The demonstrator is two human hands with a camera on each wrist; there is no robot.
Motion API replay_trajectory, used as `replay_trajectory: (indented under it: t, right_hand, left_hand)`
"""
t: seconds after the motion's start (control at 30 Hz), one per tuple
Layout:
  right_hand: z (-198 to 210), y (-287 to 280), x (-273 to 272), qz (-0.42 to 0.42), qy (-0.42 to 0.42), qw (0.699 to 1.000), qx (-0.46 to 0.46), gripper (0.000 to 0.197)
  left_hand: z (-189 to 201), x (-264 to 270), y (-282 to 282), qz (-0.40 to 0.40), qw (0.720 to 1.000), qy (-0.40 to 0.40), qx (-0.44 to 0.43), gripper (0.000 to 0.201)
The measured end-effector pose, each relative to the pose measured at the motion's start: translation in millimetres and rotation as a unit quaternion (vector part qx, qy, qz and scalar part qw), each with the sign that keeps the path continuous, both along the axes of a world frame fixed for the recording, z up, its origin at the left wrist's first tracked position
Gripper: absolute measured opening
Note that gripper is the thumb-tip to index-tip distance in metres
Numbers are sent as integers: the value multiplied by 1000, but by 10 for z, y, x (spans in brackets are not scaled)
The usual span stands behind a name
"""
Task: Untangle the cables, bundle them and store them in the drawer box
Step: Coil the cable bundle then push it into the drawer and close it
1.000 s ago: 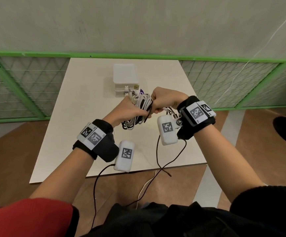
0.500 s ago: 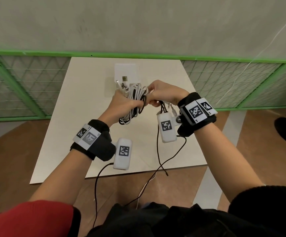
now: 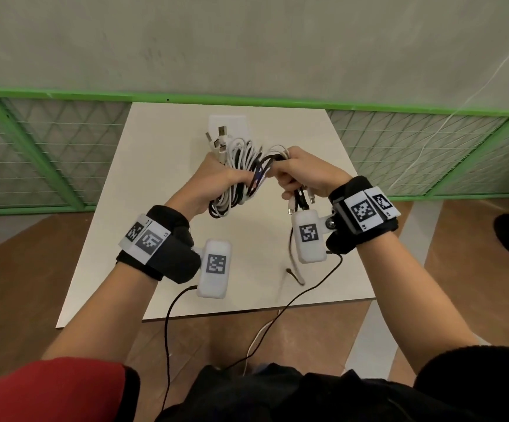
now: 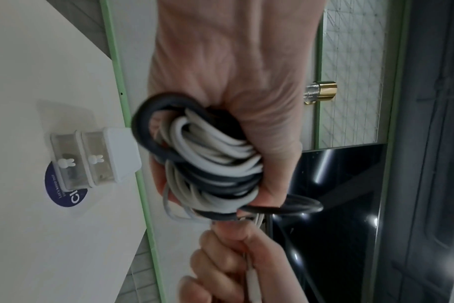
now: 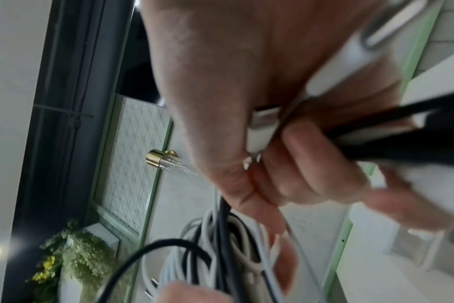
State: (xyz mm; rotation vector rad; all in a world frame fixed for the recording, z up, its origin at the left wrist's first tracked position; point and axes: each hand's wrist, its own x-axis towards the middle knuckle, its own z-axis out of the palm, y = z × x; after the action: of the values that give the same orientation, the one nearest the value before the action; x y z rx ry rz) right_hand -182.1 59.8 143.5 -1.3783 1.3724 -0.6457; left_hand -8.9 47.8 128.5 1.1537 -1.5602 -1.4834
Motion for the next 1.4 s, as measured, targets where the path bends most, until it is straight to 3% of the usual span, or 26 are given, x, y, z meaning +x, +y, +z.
replay_trajectory:
  t: [0.13, 0.27, 0.4, 0.5, 0.6, 0.77, 0.83, 0.93, 1.13, 1.23, 1.4]
  right_hand:
    - [11, -5, -1, 24, -30, 999, 20, 33]
    - [-93, 12, 27, -2, -60, 998, 26, 44]
    - [-56, -16, 77, -19, -54, 998, -17, 29]
    - [-16, -49, 83, -13, -50, 998, -48, 18]
    - [-18, -64, 64, -29, -82, 991, -97, 16]
    - [-174, 65, 46, -43, -143, 977, -152, 23]
    - [-249, 121, 105, -58, -171, 972, -150, 26]
    - [-255, 150, 214, -109, -181, 969, -132, 23]
    - [-255, 189, 271, -102, -130, 978, -128, 33]
    - [-225, 188, 273, -85, -97, 984, -124, 28]
    - [-167, 215, 264, -31, -68, 994, -81, 28]
  left_hand:
    - [-40, -117, 124, -30, 999, -8, 10, 37]
    - [-72, -150, 129, -16, 999, -38, 3, 23]
    - [-103, -179, 134, 67, 996, -39, -48, 19]
    - [-89, -176, 109, 84, 993, -8, -79, 21]
    - [-78, -158, 73, 128, 989, 49, -54, 49]
    - [-14, -145, 35, 154, 974, 165, -21, 11]
    - [10, -151, 32, 156, 967, 199, -2, 7]
    - [-11, -220, 88, 134, 966, 216, 34, 19]
    - [-10, -254, 138, 89, 988, 123, -30, 14]
    - [-23, -246, 153, 78, 989, 111, -55, 24]
    - [-39, -237, 163, 76, 991, 83, -67, 14]
